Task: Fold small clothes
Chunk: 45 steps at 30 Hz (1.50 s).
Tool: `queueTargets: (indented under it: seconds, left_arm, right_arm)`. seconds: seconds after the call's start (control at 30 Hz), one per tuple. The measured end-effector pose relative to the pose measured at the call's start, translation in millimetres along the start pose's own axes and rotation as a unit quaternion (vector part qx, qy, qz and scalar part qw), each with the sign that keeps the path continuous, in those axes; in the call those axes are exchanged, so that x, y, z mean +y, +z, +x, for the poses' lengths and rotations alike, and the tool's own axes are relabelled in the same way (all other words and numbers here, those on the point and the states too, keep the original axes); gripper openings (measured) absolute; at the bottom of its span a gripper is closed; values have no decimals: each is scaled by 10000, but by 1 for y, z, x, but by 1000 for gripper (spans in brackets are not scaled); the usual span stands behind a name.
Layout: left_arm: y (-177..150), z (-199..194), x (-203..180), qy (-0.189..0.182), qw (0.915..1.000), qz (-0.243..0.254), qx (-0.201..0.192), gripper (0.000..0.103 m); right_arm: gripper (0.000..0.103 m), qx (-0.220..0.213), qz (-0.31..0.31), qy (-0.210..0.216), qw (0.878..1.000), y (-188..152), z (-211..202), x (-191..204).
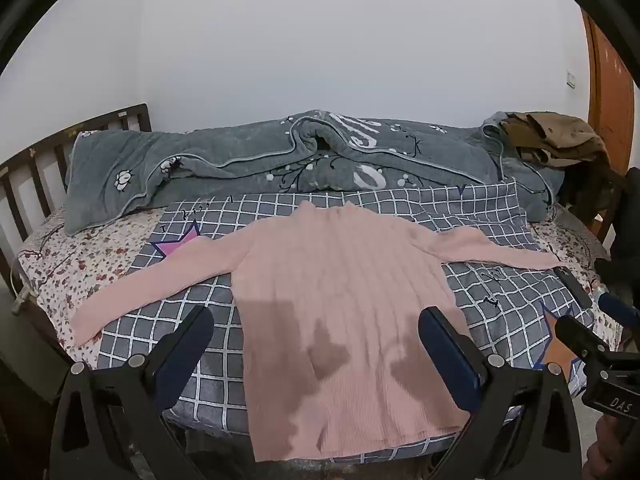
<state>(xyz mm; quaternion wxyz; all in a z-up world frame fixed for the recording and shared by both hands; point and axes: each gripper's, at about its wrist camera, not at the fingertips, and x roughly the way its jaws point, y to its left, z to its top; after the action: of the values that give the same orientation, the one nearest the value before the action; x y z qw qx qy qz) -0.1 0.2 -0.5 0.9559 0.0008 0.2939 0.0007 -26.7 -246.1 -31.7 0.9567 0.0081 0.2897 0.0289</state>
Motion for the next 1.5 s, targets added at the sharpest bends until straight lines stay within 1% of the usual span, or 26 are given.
queueTargets:
  seconds: [0.07, 0.1, 0.13, 0.17, 0.27, 0.3, 0.33, 0.43, 0.87, 1.5]
  left_arm:
    - [2, 1, 5, 39, 10000, -73, 50, 103]
    - [2, 1, 6, 5, 10000, -81, 31, 103]
    - [0, -3, -1, 29, 10000, 33, -41, 103]
    - [-3, -6, 4, -29, 9999, -34, -91, 103]
    - [-5, -11, 3, 12, 9999, -14, -146, 103]
    - [0, -5, 4, 4, 10000, -32, -58, 103]
    - [0, -5, 3, 6, 10000, -35, -55, 103]
    - [1, -6, 3, -10, 9999, -60, -85, 103]
    - [4, -6, 7, -32, 9998, -184, -58, 103]
    - [4, -7, 8, -60, 9998, -206, -54, 103]
  right_arm:
    - [103, -13, 4, 24, 10000, 0, -1, -1]
    - [103, -25, 3, 34, 10000, -1, -2, -2]
    - [103, -31, 8, 29, 10000, -2, -2, -2]
    - [103, -10, -8, -3, 10000, -1, -1, -1]
    - [103, 2, -14, -19, 10000, 0, -2, 3]
    - [103, 13, 26, -3, 10000, 1, -2, 3]
    - [103, 20, 59, -13, 10000, 0, 0, 5]
    - [103, 32, 89, 42, 9999, 0, 0, 3]
    - [103, -24, 74, 48, 10000, 2, -5, 5]
    - [103, -83, 78, 93, 9999, 3, -8, 10]
